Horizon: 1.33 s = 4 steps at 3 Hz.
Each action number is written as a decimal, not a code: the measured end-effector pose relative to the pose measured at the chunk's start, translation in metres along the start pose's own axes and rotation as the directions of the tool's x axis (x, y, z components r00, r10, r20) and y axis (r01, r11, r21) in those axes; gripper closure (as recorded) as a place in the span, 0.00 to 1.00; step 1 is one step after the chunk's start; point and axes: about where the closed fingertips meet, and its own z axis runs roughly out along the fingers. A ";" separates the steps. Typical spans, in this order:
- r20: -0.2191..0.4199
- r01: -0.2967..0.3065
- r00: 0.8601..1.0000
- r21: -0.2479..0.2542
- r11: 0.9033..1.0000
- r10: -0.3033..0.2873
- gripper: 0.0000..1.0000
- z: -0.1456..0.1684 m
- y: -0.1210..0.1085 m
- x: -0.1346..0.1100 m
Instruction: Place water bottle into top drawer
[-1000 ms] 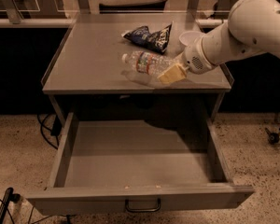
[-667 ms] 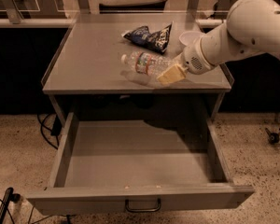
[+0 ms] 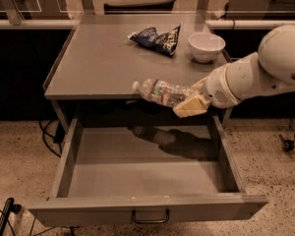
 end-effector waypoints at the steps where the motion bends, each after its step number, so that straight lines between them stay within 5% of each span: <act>1: -0.020 -0.018 1.000 -0.029 0.999 0.017 1.00 0.000 0.030 0.038; 2: -0.070 -0.048 0.997 -0.073 0.996 0.043 1.00 0.026 0.040 0.077; 4: -0.133 -0.083 0.989 -0.118 0.990 0.067 1.00 0.080 0.030 0.107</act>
Offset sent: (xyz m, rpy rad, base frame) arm -0.0634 -0.0184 -0.1085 -0.0177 0.1618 0.0249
